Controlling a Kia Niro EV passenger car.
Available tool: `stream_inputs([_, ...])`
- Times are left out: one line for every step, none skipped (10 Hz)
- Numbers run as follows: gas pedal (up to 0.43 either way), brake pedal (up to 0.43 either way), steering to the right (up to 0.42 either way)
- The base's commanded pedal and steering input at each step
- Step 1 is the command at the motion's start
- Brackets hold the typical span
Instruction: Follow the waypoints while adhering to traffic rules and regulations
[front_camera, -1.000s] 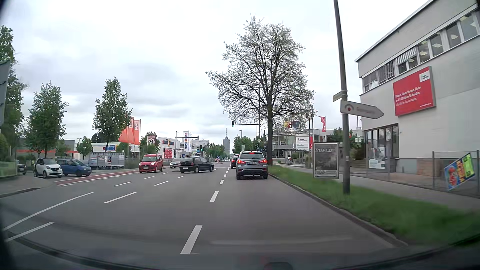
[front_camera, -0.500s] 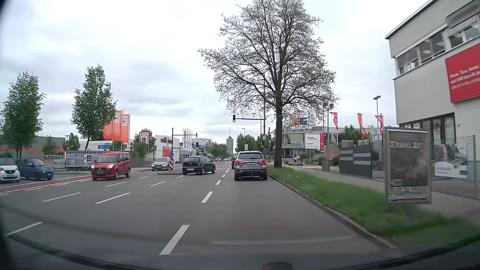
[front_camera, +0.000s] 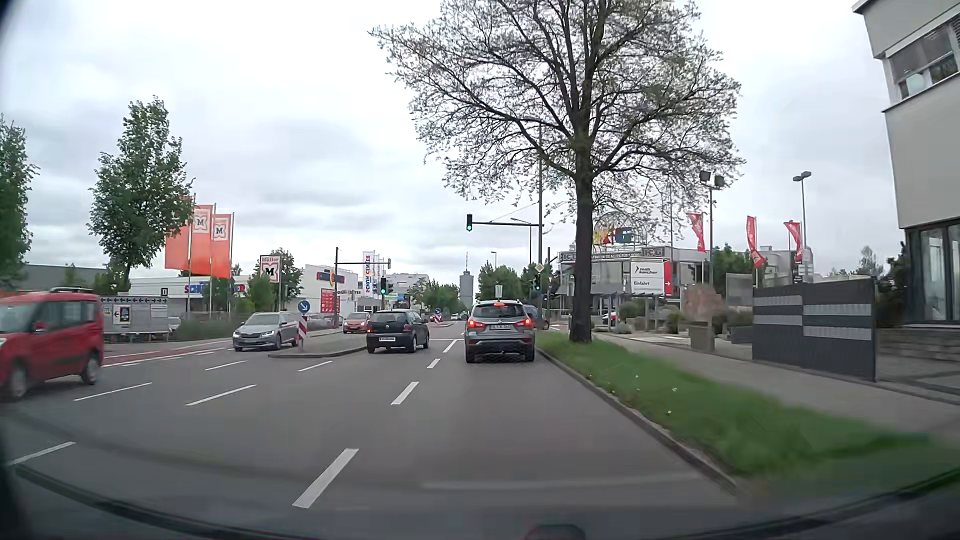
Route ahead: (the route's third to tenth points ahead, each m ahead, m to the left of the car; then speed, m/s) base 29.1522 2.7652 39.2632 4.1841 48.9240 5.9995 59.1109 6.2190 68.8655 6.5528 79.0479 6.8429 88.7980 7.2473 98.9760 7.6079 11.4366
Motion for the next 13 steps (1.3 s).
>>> stream_inputs([0.0, 0.0, -0.01])
stream_inputs([0.0, 0.0, -0.01])
stream_inputs([0.0, 0.0, -0.01])
stream_inputs([0.0, 0.0, -0.01])
stream_inputs([0.0, 0.0, -0.01])
stream_inputs([0.0, 0.0, -0.01])
stream_inputs([0.0, 0.0, -0.01])
stream_inputs([0.0, 0.0, -0.01])
stream_inputs([0.0, 0.0, -0.01])
stream_inputs([0.0, 0.0, -0.01])
stream_inputs([0.028, 0.0, -0.01])
stream_inputs([0.189, 0.0, -0.01])
stream_inputs([0.24, 0.0, -0.01])
